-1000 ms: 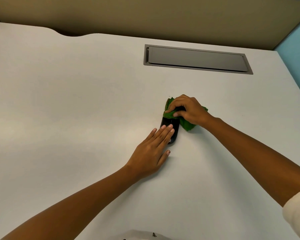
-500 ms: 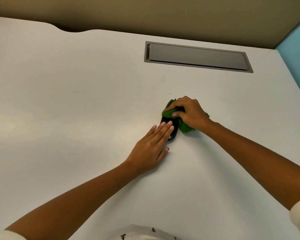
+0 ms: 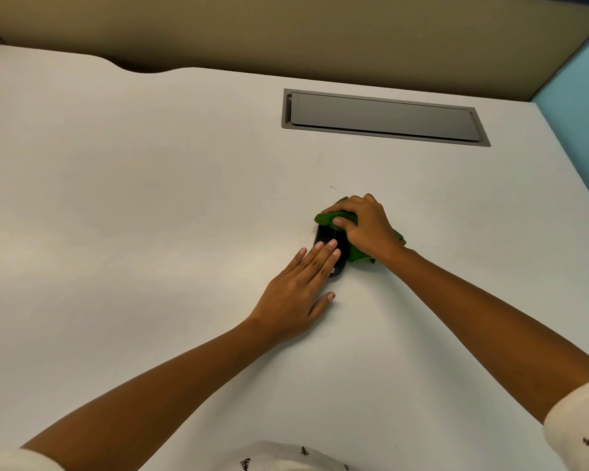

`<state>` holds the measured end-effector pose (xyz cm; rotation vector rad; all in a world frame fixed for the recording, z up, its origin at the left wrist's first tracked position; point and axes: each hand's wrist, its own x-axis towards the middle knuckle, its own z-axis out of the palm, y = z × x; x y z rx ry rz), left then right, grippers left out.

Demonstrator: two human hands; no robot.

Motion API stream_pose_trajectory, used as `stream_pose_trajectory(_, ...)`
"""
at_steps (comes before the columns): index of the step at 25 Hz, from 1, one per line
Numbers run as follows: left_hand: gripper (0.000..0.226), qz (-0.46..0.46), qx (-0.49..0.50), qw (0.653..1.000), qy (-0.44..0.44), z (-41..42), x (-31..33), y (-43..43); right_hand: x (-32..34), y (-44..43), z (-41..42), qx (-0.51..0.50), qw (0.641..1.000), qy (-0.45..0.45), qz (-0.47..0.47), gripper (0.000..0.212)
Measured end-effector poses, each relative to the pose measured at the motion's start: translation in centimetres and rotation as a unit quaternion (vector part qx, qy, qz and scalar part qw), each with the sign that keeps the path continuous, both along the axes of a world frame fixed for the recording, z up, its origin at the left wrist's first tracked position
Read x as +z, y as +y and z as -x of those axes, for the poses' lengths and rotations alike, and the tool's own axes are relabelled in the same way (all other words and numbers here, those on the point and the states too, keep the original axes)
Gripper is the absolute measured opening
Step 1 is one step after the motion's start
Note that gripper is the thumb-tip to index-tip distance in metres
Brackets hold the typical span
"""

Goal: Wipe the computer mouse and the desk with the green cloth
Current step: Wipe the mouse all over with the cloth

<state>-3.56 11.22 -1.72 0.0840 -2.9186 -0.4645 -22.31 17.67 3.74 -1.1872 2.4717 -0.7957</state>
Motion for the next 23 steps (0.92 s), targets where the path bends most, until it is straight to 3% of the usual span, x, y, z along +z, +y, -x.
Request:
stream_pose_trajectory(4,0.061,0.005,0.01,1.0,0.012,0.1,0.2,0.2,0.0,2.0,-1.2,0.011,1.0,-0.008,0.025,0.028)
stream_pose_trajectory(11,0.062,0.008,0.023,1.0,0.003,0.0,0.1,0.7,-1.4,3.8,-5.4,-0.118,0.989,0.049,0.079,0.032)
stream_pose_trajectory(15,0.063,0.01,0.013,1.0,0.0,0.1,0.2,0.6,-1.5,5.9,-6.5,-0.12,0.986,0.048,0.104,0.033)
stream_pose_trajectory(19,0.064,-0.001,0.009,1.0,0.01,0.0,0.4,0.4,-0.8,7.4,-5.9,-0.104,0.99,0.008,0.098,0.032)
stream_pose_trajectory(23,0.065,-0.015,0.014,1.0,0.014,-0.2,0.3,0.6,0.0,6.3,-4.7,-0.16,0.972,-0.026,0.172,0.032)
